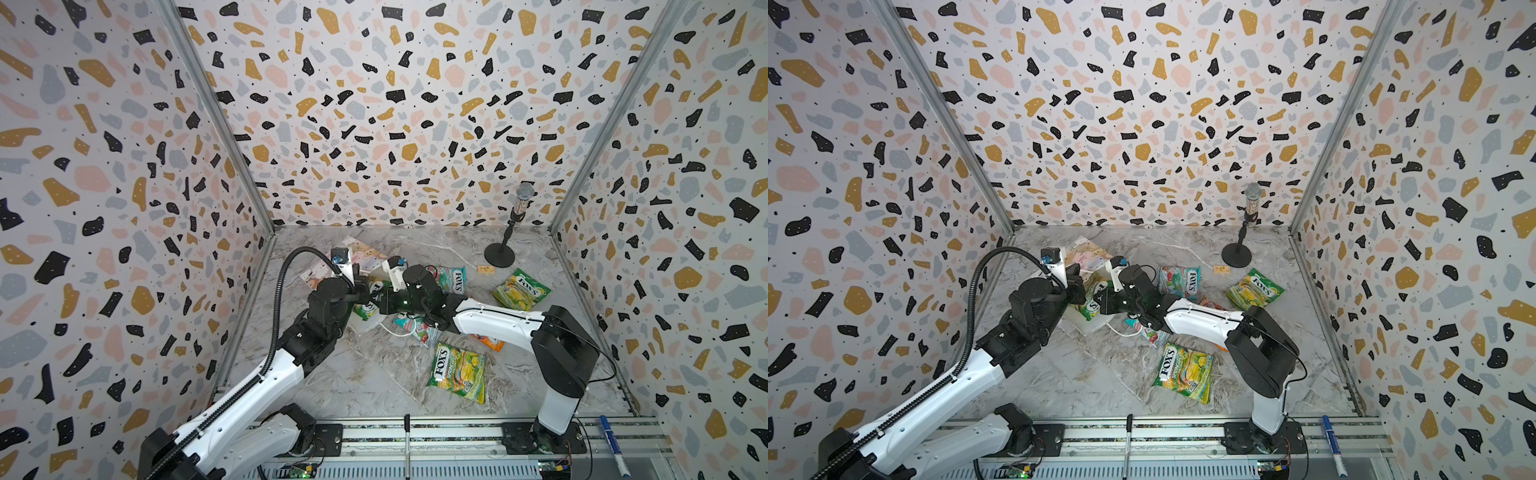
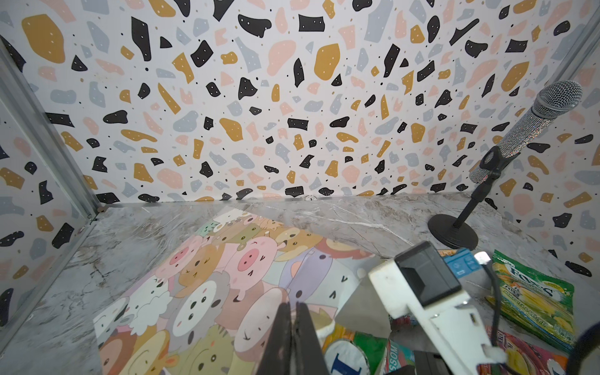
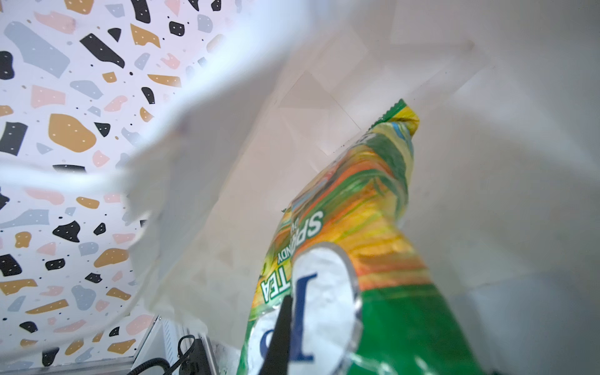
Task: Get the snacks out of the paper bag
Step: 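Pull the green packet up out of the bag with the right gripper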
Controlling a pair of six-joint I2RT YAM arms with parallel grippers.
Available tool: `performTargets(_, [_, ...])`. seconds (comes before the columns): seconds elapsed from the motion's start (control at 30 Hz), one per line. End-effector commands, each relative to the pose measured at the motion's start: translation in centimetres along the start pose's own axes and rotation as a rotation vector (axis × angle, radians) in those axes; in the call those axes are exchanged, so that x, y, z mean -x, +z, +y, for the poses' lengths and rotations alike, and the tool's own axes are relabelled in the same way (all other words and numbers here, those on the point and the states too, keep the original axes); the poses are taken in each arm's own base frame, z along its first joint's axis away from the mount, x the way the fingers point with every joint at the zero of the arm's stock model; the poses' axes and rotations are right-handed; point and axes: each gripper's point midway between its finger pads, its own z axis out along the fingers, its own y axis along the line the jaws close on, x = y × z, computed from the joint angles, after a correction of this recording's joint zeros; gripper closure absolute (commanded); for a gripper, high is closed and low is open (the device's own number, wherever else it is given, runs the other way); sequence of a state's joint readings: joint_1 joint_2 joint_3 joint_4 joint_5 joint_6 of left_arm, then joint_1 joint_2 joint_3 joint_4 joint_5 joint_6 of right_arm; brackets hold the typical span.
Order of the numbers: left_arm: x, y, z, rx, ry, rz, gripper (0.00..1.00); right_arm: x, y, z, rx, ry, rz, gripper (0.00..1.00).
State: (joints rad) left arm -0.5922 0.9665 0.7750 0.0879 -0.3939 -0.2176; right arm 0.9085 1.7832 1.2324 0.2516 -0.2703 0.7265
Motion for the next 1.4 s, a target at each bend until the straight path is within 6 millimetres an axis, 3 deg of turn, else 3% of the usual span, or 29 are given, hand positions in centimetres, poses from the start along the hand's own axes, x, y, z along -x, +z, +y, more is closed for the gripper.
performTargets(0.0, [0.9, 0.0, 0.2, 0.016, -0.005, -0.033, 1.00, 1.6, -2.2, 2.6, 0.045, -0.076, -0.036, 1.00])
performTargets(0.43, [1.0, -0.1, 0.3, 0.022, -0.005, -0.036, 1.00, 2.9, -6.4, 5.4, 0.069, -0.178, -0.052, 1.00])
performTargets(0.97, [1.4, -0.4, 0.6, 0.036, -0.007, -0.046, 1.00, 4.5, -14.3, 8.4, 0.062, -0.320, -0.122, 1.00])
performTargets(1.17, [1.5, -0.5, 0.7, 0.038, -0.008, -0.050, 1.00, 4.3, -17.1, 7.3, 0.005, -0.331, -0.125, 1.00])
performTargets(1.37, [1.8, -0.8, 1.0, 0.054, -0.012, -0.063, 1.00, 3.3, -19.9, 4.2, -0.080, -0.306, -0.121, 1.00])
